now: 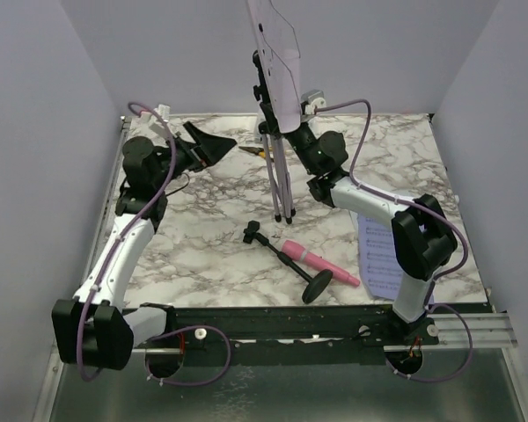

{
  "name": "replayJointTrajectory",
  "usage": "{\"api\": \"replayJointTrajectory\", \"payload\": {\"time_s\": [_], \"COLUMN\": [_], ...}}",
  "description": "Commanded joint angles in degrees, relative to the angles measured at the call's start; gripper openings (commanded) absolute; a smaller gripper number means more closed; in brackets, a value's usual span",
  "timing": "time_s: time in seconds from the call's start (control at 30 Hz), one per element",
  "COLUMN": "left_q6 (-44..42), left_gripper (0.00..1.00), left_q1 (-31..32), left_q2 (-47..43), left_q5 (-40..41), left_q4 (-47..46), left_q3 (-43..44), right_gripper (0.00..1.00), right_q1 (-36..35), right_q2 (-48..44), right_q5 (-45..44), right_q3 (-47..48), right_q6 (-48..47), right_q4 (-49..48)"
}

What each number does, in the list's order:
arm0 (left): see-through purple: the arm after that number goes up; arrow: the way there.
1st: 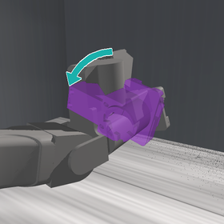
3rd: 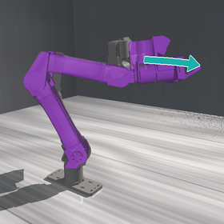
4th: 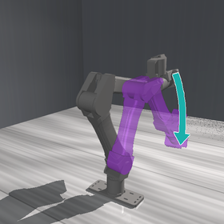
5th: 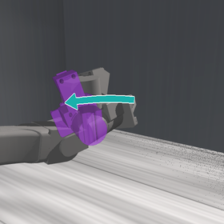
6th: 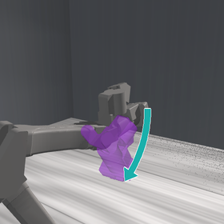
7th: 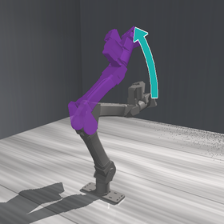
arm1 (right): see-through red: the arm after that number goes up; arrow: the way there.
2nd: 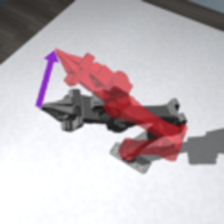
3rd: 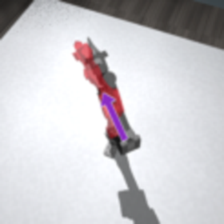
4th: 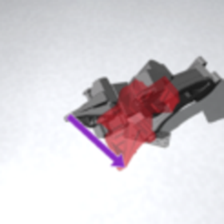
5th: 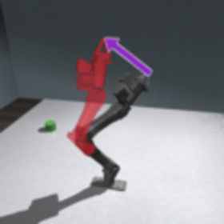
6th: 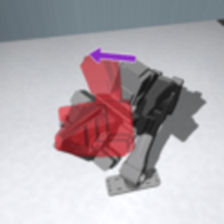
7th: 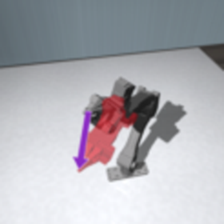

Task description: Set up the instrument practice props

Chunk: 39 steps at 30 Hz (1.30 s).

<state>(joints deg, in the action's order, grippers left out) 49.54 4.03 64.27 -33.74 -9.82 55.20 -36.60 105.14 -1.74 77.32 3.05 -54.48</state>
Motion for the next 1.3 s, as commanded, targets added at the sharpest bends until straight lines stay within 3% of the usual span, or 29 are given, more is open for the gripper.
{"api": "replayJointTrajectory", "payload": {"time_s": [0.0,0.2,0.37,0.47,0.6,0.8,0.83,0.9,0.93,1.27], "left_q6": [-8.4,-19.9,-21.7,-23.8,-19.6,-12.2,-12.3,-13.3,-13.9,-19.7], "left_gripper": [0.97,0.93,0.79,0.83,0.86,0.75,0.78,0.95,0.99,0.99], "left_q1": [8.4,11.8,13.4,15.9,17.2,17.1,17.3,18.0,18.4,22.8], "left_q2": [5.7,12.7,16.5,18.6,21.6,27.0,27.2,27.1,27.0,25.4], "left_q5": [-2.3,-1.3,-1.5,-0.6,1.0,-3.8,-3.5,-1.5,-0.4,8.6], "left_q4": [-13.9,-14.9,-18.4,-20.4,-29.3,-38.3,-38.5,-38.6,-38.7,-38.9], "left_q3": [5.4,7.1,4.8,3.4,0.6,0.0,-0.2,-1.1,-1.6,-4.4], "right_gripper": [0.0,0.0,0.0,0.0,0.0,0.0,0.0,0.0,0.0,0.0], "right_q1": [-0.3,-0.3,-0.3,-0.3,-0.3,-0.4,-0.5,-0.8,-0.8,-5.1], "right_q2": [-7.7,-8.0,-10.5,-12.5,-14.5,-16.9,-17.2,-17.4,-17.2,-17.5], "right_q5": [3.0,3.1,2.2,1.9,2.7,3.8,3.1,2.0,2.0,-2.2], "right_q3": [-1.7,-4.6,-9.8,-12.3,-15.4,-20.4,-21.1,-22.2,-22.6,-22.8], "right_q6": [-2.4,-2.0,-2.1,-2.3,-2.3,-1.2,-1.1,-1.0,-0.9,-5.8], "right_q4": [-24.3,-26.9,-31.6,-32.4,-32.8,-34.2,-34.7,-36.1,-36.4,-36.3]}}
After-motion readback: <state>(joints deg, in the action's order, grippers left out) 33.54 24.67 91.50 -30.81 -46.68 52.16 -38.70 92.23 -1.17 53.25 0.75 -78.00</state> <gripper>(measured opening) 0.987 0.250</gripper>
